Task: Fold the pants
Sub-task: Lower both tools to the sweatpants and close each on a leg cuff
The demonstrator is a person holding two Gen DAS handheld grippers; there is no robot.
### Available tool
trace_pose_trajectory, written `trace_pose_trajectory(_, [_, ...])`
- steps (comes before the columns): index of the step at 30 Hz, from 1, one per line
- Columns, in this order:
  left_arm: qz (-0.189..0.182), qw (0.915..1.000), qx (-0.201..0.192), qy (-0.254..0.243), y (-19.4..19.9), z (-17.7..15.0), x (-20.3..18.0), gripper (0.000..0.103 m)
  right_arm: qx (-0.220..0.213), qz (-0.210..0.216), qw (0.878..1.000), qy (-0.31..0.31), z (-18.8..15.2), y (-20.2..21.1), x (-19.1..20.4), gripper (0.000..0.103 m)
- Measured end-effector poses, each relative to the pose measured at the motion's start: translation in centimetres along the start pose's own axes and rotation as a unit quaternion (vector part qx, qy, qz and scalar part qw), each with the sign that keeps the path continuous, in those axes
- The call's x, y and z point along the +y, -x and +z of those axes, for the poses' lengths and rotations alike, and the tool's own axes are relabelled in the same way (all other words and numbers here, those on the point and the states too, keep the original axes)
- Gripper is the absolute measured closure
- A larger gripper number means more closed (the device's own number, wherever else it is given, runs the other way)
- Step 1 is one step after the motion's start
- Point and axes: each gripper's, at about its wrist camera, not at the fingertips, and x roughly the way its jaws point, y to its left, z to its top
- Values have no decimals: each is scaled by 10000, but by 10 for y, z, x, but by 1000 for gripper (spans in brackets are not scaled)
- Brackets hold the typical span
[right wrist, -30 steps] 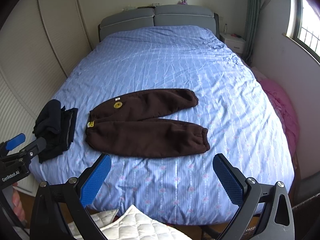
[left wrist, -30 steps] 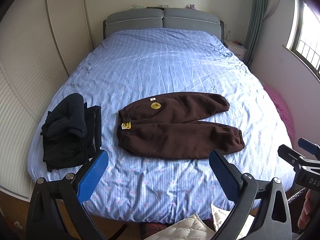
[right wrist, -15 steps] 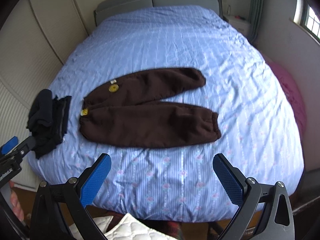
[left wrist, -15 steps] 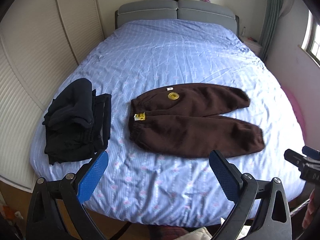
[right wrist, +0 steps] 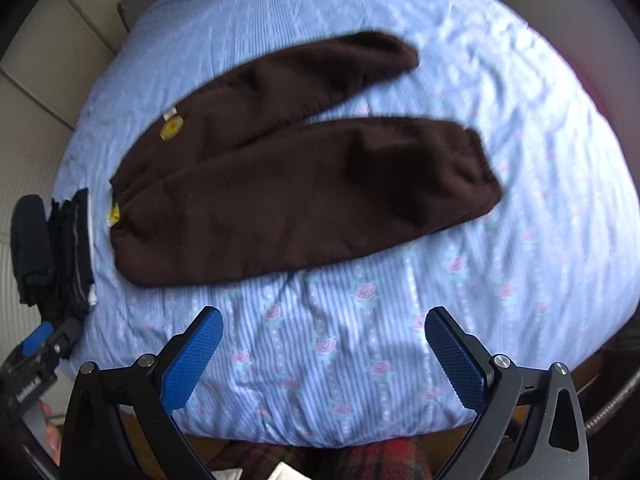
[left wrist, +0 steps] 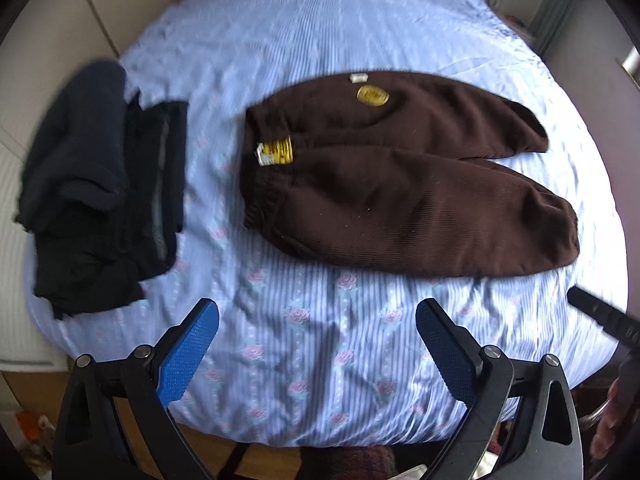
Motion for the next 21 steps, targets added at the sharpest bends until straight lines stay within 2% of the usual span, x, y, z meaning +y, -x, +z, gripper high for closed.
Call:
trace_pose_trajectory(5, [-198, 9972, 549, 474, -45, 12, 8, 5, 351, 17, 9993, -90, 16, -43, -6, 4])
trace_pose_trajectory(10, [-190, 9949, 797, 594, -80, 19, 6, 5, 478, -73, 9986, -219, 33, -75, -12, 4])
trace_pose_trajectory(16, [-486, 9866, 1081, 1124, -112, 29, 8, 5, 686, -75, 9965, -478, 48, -113, -20, 5])
trace_pose_trajectory(18, [-470, 9850, 1174, 1177, -125, 30, 7, 5, 787, -109, 9950, -604, 51, -125, -24, 6])
trace_pose_trajectory(21, [-489, 9804, 1352, 1347, -145, 29, 7, 6, 966, -45, 9914, -881, 56, -139, -33, 15])
